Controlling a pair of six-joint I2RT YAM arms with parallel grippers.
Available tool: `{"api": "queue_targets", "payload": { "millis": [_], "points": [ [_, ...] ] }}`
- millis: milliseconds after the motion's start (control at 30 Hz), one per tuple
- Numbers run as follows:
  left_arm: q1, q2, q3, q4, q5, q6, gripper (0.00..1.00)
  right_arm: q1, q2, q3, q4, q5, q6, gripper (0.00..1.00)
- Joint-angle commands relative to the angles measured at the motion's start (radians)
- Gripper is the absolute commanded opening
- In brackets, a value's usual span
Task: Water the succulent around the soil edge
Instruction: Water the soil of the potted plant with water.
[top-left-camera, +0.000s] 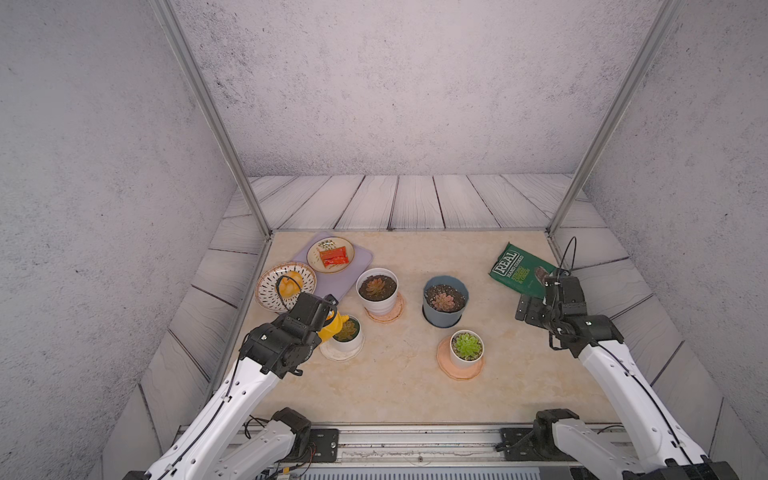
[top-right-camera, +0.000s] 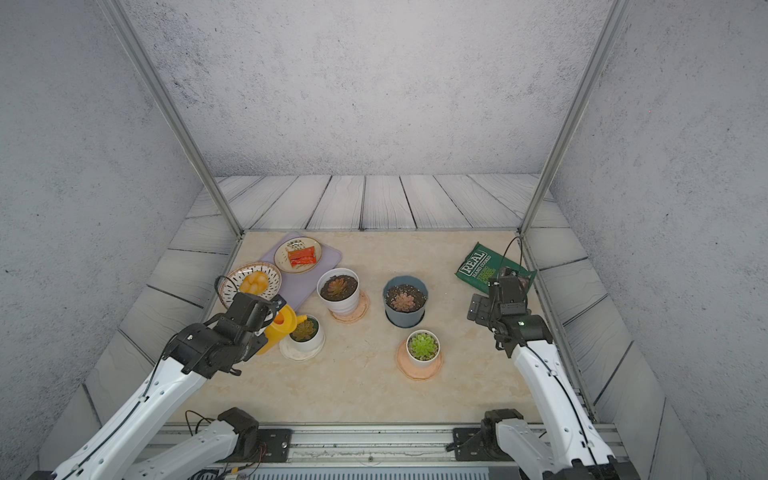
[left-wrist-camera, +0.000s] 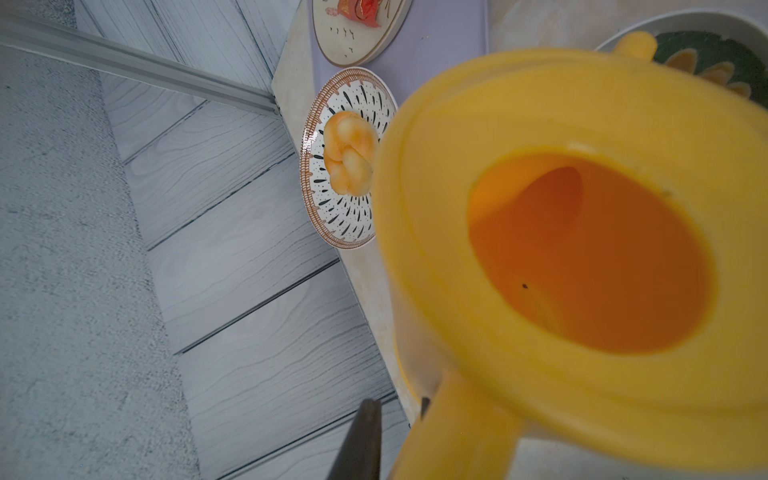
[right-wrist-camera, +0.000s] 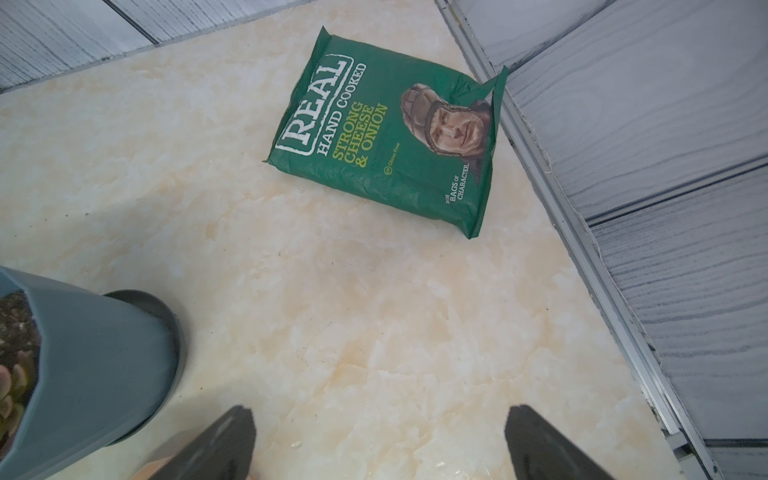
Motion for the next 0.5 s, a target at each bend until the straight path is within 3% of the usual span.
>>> {"api": "queue_targets", "payload": {
  "millis": [0, 467],
  "points": [
    [0.008, -0.009, -0.008, -0.007, -0.031, -0.024, 0.0, 0.004, -0.014, -0.012, 0.001, -0.01, 0.001, 0.99],
    [0.02, -0.041, -0.003, -0.092, -0.064, -0.068, 0.0, 0.004, -0.012, -0.012, 0.003, -0.012, 0.001, 0.99]
  ]
}}
